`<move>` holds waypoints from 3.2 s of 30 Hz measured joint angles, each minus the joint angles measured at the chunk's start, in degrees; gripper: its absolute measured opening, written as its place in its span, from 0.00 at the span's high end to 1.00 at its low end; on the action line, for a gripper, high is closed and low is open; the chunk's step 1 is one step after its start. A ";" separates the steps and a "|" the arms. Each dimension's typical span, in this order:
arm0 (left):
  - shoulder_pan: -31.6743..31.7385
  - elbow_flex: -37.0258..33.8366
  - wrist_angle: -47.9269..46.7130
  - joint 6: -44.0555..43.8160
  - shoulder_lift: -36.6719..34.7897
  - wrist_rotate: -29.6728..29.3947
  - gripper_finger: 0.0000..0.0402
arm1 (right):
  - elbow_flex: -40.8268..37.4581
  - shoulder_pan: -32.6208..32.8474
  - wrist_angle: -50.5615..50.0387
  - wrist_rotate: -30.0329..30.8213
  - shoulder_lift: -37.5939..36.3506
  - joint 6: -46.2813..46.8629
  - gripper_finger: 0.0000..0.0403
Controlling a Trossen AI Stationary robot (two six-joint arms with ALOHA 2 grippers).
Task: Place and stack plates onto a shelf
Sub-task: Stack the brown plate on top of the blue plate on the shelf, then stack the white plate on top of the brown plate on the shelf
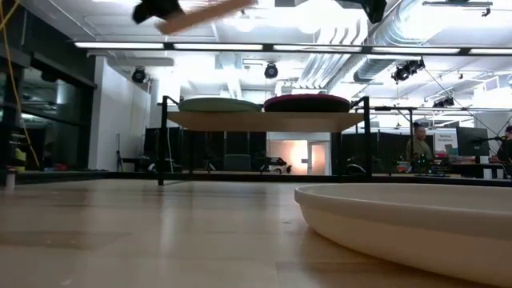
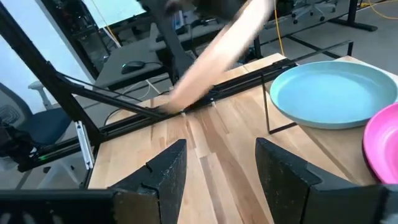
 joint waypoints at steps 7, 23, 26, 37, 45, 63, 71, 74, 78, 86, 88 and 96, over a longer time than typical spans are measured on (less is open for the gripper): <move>20.84 13.97 -0.42 8.42 14.17 3.50 1.00 | 0.00 0.00 0.00 1.13 0.00 0.27 0.57; 29.00 15.52 -6.75 8.06 27.58 16.16 1.00 | 0.00 0.00 -5.17 1.16 0.02 4.45 0.57; 29.00 15.54 -6.78 8.08 27.58 16.16 1.00 | 0.00 0.00 -6.57 1.15 0.02 5.12 0.57; 28.84 15.54 -7.66 9.22 27.80 14.58 0.96 | 0.00 0.00 -7.04 1.17 0.04 5.54 0.57; 28.71 15.54 -7.26 10.71 27.80 14.00 0.95 | 0.00 0.00 -7.02 1.19 0.04 5.55 0.57; 28.58 15.54 -3.31 10.65 27.79 16.07 0.67 | 0.00 0.00 -6.97 1.24 0.04 4.94 0.57; 25.91 15.44 4.77 8.11 23.35 27.37 0.58 | 0.00 0.00 -3.67 8.04 0.04 4.40 0.57; 21.07 11.66 13.61 7.70 17.65 28.27 0.58 | 0.00 0.00 -0.61 8.93 0.04 2.47 0.57; 12.95 -0.45 33.90 4.45 7.13 27.10 0.58 | 0.00 0.00 3.81 9.02 0.04 1.24 0.57; -4.01 -27.23 63.95 -4.49 -9.72 18.64 0.58 | 0.00 0.00 8.97 9.00 0.04 0.81 0.57; -8.40 -31.17 68.05 -4.36 -12.53 13.49 0.58 | 0.00 0.00 8.98 8.96 0.04 -0.11 0.57; -14.96 -35.50 67.60 1.98 -17.85 5.01 0.58 | 0.00 0.00 8.98 8.86 0.04 -1.55 0.57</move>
